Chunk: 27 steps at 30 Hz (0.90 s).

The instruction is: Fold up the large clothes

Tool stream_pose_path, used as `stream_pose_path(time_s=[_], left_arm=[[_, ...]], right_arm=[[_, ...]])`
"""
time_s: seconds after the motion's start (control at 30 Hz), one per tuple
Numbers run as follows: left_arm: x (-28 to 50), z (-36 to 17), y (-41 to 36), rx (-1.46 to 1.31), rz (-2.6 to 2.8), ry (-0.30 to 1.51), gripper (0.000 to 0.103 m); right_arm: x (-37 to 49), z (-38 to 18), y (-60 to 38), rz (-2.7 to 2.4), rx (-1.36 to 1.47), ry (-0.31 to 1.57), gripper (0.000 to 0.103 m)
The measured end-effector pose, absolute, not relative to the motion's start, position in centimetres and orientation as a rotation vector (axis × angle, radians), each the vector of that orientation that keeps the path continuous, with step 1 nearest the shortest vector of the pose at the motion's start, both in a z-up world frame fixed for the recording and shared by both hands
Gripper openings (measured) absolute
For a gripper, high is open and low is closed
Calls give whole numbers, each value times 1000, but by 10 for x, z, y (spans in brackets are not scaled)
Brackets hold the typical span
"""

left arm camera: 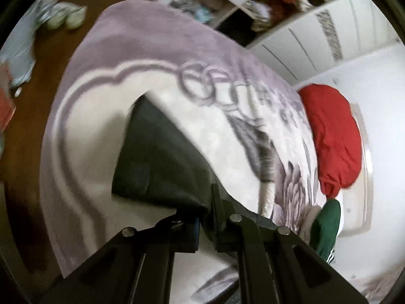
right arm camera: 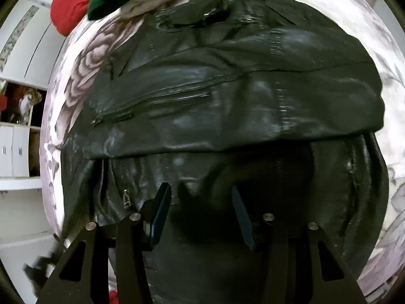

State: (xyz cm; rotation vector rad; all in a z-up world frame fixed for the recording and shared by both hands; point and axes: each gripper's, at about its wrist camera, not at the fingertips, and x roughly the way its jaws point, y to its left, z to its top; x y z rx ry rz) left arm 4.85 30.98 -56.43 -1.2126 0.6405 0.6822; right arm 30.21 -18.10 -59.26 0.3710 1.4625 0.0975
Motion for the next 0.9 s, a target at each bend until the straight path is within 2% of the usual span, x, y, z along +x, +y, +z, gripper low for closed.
stream_pose_path(time_s=[0.2, 0.23, 0.3, 0.37, 0.43, 0.53, 0.6, 0.63, 0.67, 0.7, 0.9], left_arm=[[18, -655, 315, -1447, 632, 799, 10], [10, -666, 311, -1516, 596, 790, 14], [-4, -677, 305, -1612, 552, 739, 27], [-8, -680, 301, -1664, 542, 683, 44], [0, -683, 303, -1695, 553, 653, 55], [16, -677, 305, -1667, 631, 679, 56], [20, -664, 304, -1613, 697, 624, 55], [26, -655, 303, -1563, 713, 614, 45], [31, -650, 302, -1506, 724, 625, 17], [38, -640, 302, -1416, 752, 674, 6], [77, -580, 295, -1063, 760, 730, 5]], right_arm=[[300, -600, -164, 73, 338, 1495, 52], [300, -601, -160, 69, 328, 1499, 54], [298, -601, -155, 63, 299, 1496, 67], [297, -599, -152, 69, 297, 1481, 68], [297, -598, -150, 68, 306, 1473, 73], [300, -597, -149, 48, 316, 1459, 74], [305, -595, -147, 20, 304, 1457, 74], [307, -594, -146, 4, 290, 1451, 74], [311, -592, -144, -14, 264, 1446, 74], [313, -589, -140, -38, 224, 1440, 74], [332, -574, -116, -181, -102, 1350, 74]])
